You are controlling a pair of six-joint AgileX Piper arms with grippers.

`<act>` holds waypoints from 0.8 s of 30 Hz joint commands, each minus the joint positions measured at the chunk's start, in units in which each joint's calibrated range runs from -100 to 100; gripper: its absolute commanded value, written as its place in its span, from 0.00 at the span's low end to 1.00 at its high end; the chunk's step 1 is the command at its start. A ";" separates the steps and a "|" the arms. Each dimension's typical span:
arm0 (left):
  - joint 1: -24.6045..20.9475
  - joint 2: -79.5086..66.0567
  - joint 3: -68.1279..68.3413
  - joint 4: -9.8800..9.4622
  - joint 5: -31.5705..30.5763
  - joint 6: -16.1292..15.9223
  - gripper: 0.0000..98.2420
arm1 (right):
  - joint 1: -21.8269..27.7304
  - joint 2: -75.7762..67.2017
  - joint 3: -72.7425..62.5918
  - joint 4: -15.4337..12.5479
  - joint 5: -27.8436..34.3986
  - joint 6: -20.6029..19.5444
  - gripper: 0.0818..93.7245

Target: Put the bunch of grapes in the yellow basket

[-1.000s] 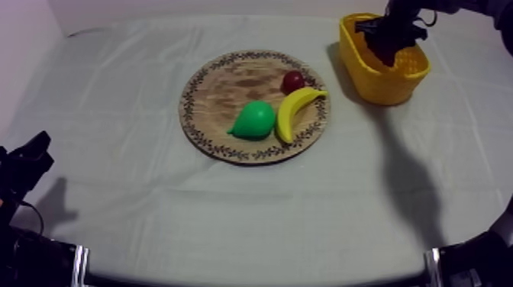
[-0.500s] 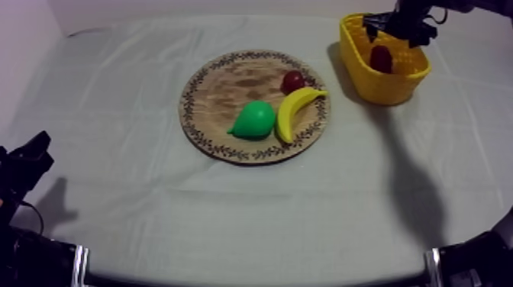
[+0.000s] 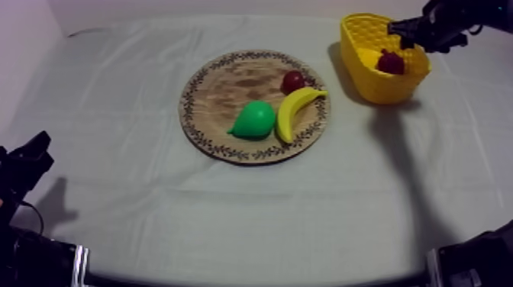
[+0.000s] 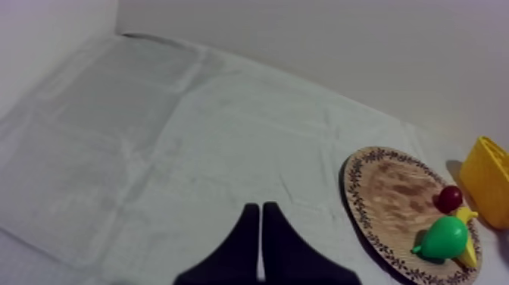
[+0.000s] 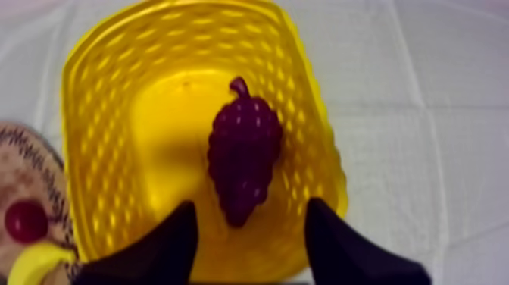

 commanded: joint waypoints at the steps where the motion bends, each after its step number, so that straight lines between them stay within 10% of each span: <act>1: 0.01 0.00 -0.03 0.02 -0.02 -0.02 0.00 | -0.38 -7.78 9.70 -0.02 -1.26 0.15 0.33; 24: 0.01 0.00 -0.03 0.02 -0.02 -0.02 0.00 | -1.11 -69.80 60.02 -7.74 -0.51 10.34 0.04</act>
